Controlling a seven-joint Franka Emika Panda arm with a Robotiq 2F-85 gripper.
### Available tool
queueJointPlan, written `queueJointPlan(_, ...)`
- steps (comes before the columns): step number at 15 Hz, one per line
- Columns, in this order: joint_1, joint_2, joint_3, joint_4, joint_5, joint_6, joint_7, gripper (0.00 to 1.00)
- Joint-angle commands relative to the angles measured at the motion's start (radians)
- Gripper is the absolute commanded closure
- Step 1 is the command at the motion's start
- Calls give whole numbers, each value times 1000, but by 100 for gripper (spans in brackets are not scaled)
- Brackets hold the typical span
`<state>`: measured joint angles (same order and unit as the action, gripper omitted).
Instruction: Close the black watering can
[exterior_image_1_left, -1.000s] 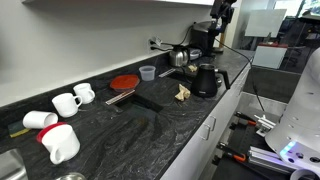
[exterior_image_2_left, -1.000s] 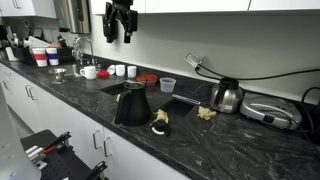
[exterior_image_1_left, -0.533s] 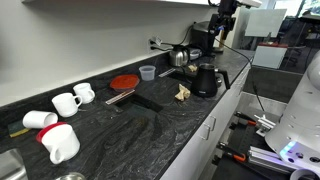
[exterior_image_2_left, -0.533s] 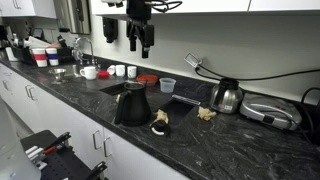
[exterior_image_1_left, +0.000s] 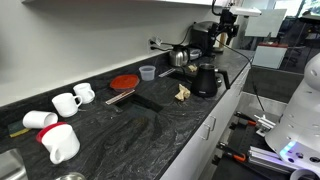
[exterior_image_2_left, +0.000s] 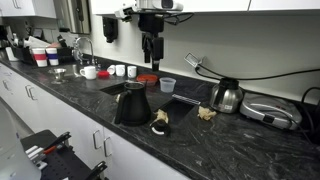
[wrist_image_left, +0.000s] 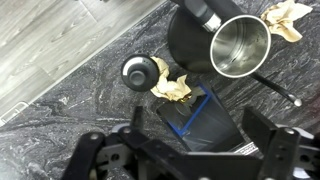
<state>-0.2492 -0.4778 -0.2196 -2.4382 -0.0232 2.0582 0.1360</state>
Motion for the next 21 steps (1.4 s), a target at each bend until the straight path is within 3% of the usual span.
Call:
queueJointPlan(1,-9,1,9,2,5,-2,-2,0)
queueJointPlan(6,-26,25,11,2,1,36,50,0)
queueJointPlan(11,-64,171,-29,16,46,108,175,0)
queueJointPlan(17,-63,392,-79,63,156,185,196,0)
queueJointPlan(18,-61,348,-76,32,132,170,175,0)
queueJointPlan(21,-59,396,-79,55,135,187,190,0)
